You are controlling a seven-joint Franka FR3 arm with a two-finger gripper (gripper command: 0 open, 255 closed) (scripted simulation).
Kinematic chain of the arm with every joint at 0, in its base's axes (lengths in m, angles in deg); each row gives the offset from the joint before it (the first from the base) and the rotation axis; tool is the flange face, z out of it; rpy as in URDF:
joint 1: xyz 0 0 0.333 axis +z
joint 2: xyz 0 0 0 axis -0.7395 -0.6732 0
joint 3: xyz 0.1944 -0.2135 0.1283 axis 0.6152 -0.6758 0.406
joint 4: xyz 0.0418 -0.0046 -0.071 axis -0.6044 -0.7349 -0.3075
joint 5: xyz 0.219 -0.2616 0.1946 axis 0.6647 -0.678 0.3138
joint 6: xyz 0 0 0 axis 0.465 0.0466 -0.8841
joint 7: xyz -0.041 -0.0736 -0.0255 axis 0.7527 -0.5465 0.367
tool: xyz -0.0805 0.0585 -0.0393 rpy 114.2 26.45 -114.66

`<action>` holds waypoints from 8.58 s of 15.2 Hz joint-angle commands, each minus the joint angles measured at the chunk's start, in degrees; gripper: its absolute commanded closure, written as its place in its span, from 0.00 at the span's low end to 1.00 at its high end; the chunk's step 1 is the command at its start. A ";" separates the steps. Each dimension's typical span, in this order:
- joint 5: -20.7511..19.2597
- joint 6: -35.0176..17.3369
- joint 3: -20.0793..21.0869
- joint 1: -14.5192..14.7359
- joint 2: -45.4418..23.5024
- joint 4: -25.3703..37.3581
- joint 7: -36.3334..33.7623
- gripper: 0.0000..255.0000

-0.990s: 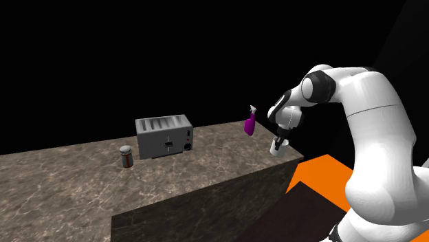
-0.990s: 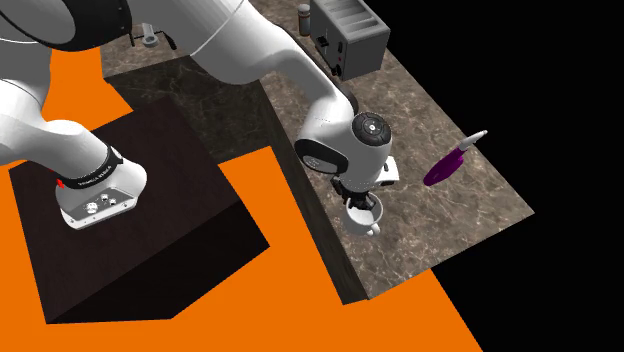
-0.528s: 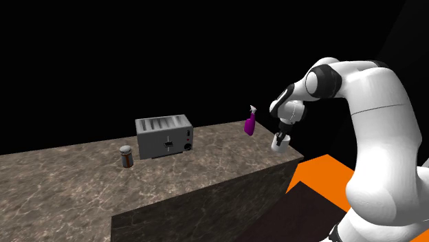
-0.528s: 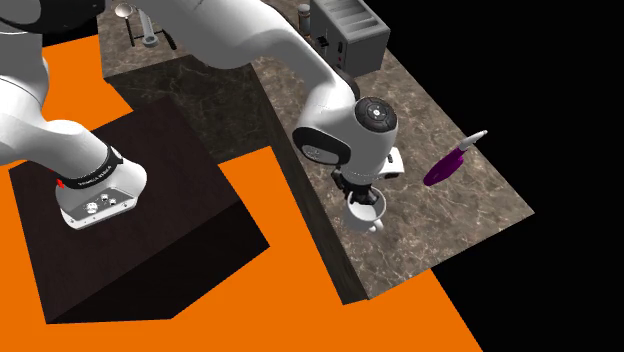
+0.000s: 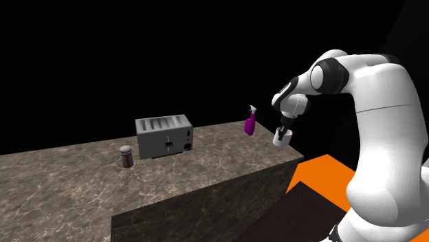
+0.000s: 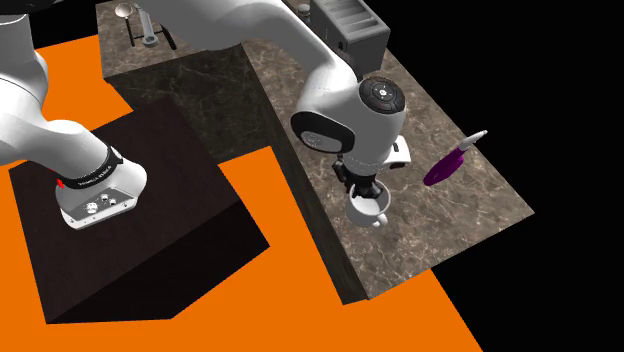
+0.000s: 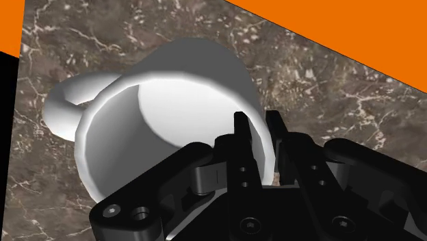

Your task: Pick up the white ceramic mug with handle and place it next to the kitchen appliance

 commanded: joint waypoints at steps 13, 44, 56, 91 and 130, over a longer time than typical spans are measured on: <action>-3.40 7.40 -2.47 1.72 7.17 0.53 -2.15 1.00; -11.46 14.80 -0.38 15.67 20.86 -3.84 -22.17 1.00; -13.03 15.20 4.79 25.35 19.79 -1.82 -37.80 1.00; -13.06 19.79 12.50 39.72 -4.40 27.29 -61.49 1.00; -11.50 2.91 13.95 38.84 -21.61 27.60 -60.76 1.00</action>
